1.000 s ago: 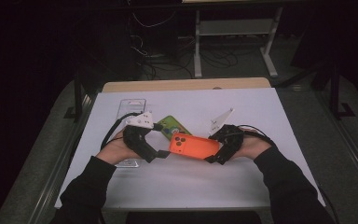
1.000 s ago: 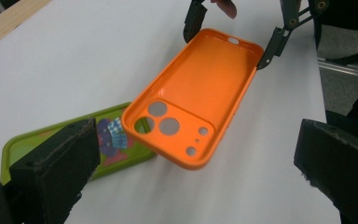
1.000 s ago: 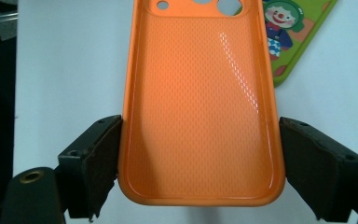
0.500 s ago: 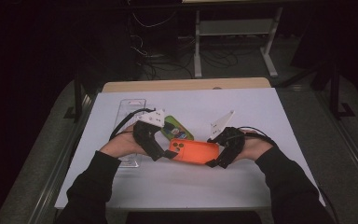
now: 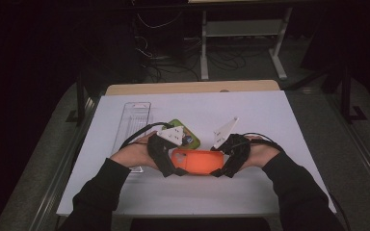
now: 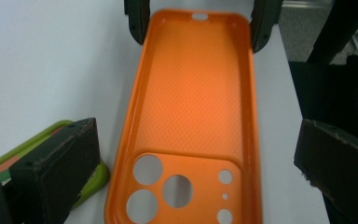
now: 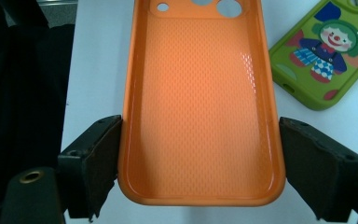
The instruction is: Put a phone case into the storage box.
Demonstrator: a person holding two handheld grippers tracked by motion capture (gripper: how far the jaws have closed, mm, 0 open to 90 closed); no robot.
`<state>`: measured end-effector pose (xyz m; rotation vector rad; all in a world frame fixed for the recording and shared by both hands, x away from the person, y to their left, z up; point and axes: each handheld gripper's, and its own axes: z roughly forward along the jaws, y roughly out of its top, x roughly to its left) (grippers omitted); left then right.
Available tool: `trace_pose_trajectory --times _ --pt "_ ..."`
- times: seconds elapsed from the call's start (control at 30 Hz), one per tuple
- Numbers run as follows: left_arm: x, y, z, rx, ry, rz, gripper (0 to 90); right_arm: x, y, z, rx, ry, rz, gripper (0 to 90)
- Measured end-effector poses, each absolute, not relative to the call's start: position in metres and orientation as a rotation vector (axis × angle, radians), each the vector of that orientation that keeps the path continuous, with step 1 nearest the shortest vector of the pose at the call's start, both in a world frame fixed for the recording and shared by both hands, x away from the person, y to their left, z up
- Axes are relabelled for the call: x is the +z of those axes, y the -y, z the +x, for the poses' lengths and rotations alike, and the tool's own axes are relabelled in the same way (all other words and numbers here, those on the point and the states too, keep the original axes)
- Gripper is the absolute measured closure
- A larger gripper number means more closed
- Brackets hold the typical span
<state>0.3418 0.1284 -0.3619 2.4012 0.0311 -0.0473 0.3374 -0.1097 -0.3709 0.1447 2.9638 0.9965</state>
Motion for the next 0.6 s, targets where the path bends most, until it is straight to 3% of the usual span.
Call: trace_pose_trajectory --times 0.6 --pt "-0.376 -0.122 0.340 -0.086 -0.009 2.471 0.0 -0.363 0.105 0.331 1.030 -2.959 0.086 15.4"
